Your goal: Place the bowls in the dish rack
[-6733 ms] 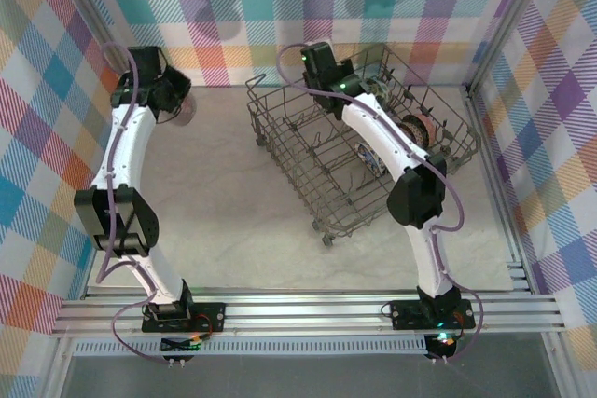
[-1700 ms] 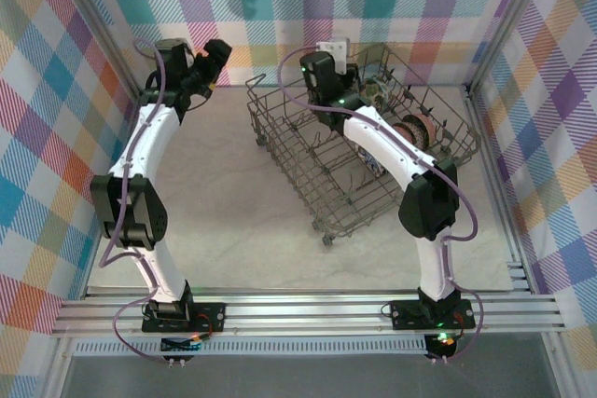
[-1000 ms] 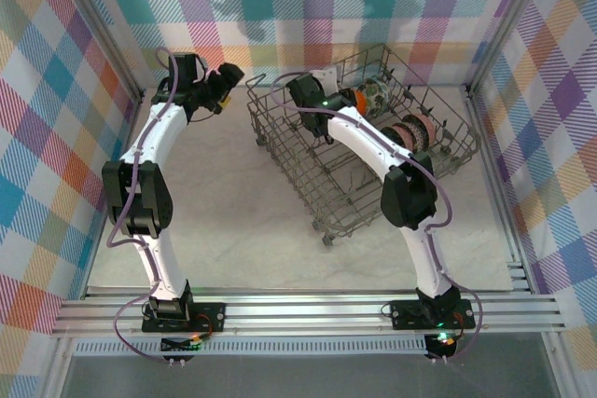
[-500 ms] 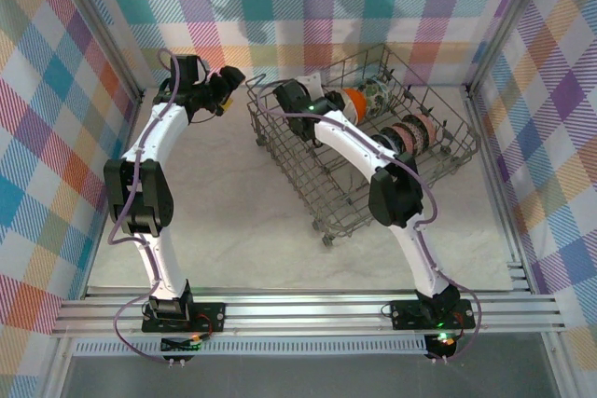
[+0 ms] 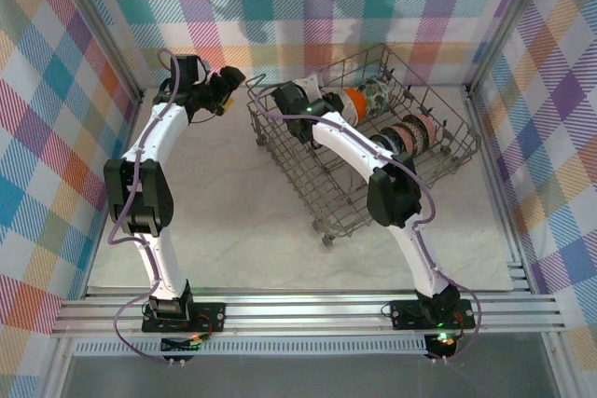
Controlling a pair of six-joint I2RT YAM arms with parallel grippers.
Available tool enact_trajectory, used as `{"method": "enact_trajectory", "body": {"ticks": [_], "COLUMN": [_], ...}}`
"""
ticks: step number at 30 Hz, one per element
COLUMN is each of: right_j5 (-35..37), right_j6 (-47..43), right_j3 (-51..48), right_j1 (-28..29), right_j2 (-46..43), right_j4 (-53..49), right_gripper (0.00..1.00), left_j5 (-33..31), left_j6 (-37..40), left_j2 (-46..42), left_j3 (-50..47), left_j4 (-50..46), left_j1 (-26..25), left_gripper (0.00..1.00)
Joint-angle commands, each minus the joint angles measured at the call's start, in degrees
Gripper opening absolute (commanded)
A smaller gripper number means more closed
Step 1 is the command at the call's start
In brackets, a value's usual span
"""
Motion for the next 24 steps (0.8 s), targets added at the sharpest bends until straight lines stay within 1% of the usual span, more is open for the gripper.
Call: {"method": "enact_trajectory", "body": {"ticks": [1, 13, 19, 24], "right_j5": [2.9, 2.4, 1.3, 0.4], "right_j6": [-0.2, 0.9, 1.4, 1.9], "right_j3": [2.4, 2.4, 2.5, 2.5], "right_j1": [0.8, 1.5, 1.8, 1.9], "right_j2": [1.1, 2.3, 2.4, 2.1], "right_j4": [0.5, 0.0, 0.3, 0.2], "right_gripper": [0.03, 0.06, 0.12, 0.16], "left_j5": [1.5, 1.6, 1.6, 1.6], "left_j6": [0.9, 0.9, 0.8, 0.8], "left_j2": [0.3, -0.1, -0.3, -0.5], "left_j3": [0.5, 0.0, -0.1, -0.3], "left_j4": [-0.4, -0.2, -0.2, -0.2], "left_j1": [-0.1, -0.2, -0.2, -0.2], "left_gripper": [0.77, 0.77, 0.76, 0.76]}}
